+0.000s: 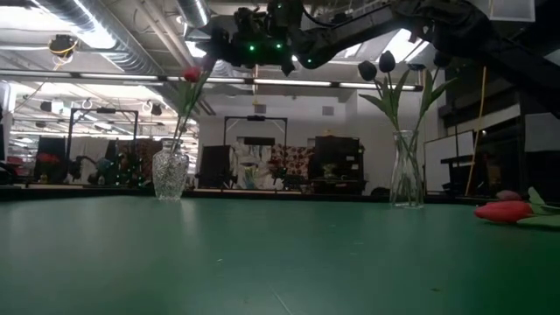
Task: Sort flowers into vase by color
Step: Put the left pink flower into the top left transparent vase, then put the pink flower into the top left transparent vase
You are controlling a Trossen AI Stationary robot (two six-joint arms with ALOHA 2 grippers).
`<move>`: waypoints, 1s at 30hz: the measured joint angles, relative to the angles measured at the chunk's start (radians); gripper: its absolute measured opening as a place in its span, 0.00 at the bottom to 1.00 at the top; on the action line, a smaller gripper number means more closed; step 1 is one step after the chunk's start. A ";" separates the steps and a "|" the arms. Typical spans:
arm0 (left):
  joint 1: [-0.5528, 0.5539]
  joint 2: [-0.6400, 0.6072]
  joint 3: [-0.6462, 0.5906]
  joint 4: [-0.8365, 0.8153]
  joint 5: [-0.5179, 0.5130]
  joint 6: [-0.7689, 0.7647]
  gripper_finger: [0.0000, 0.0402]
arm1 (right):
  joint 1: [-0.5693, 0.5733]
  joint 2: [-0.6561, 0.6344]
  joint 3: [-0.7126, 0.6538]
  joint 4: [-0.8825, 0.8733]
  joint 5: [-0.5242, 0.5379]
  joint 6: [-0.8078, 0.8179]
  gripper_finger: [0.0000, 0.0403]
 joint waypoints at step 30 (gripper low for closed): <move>0.001 0.000 -0.091 -0.091 -0.063 -0.204 0.29 | 0.211 -0.669 -0.002 -1.913 0.369 0.320 0.70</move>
